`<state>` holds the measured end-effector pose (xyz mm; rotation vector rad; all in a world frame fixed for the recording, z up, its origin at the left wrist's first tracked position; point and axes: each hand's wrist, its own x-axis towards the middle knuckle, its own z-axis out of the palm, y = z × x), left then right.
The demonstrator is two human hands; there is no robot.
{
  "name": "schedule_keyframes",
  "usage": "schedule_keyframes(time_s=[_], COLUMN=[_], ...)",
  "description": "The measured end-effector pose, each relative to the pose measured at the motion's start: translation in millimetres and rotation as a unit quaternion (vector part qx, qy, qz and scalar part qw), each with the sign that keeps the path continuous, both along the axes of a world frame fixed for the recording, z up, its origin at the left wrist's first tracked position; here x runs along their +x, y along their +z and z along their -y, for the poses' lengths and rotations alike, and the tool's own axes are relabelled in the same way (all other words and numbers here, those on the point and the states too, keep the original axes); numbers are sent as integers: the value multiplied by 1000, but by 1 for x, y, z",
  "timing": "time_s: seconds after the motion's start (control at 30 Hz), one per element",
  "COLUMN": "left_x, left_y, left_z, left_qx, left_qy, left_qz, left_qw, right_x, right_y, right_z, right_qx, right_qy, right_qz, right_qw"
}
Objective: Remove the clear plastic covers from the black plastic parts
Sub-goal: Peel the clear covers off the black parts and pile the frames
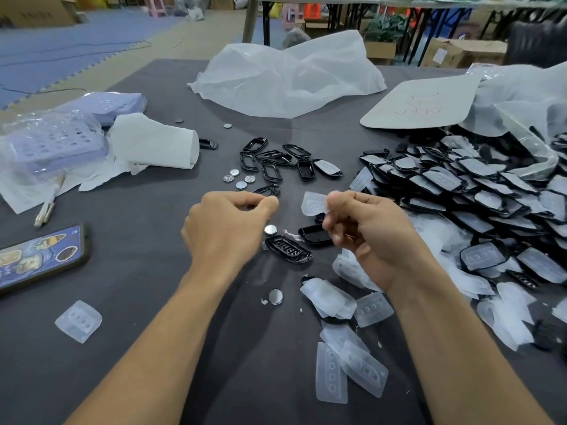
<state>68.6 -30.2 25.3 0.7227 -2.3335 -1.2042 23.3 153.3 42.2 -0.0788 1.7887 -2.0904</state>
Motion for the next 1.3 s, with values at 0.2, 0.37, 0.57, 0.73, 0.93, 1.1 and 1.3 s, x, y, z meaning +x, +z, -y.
schedule_keyframes(time_s=[0.2, 0.37, 0.57, 0.73, 0.93, 1.1, 1.3], left_x=[2, 3, 0, -2, -2, 0, -2], left_y=[1, -1, -5, -5, 1, 0, -3], left_z=[-14, -16, -16, -11, 18, 26, 29], left_qx=[195, 209, 259, 218, 13, -121, -112], left_qy=[-239, -213, -195, -201, -126, -250, -271], left_qz=[-124, -137, -150, -136, -7, 109, 106], left_qw=[943, 945, 934, 945, 992, 955, 950], right_x=[1, 2, 4, 4, -1, -1, 1], right_y=[-1, -1, -8, -12, -14, -12, -12], right_z=[6, 5, 7, 8, 3, 5, 8], right_qx=[-5, -14, 107, 190, 218, 204, 186], right_qy=[-36, -43, -22, -53, -134, -118, -91], right_qz=[3, -18, -131, -195, -191, -169, -156], right_qw=[999, 999, 985, 961, 948, 957, 966])
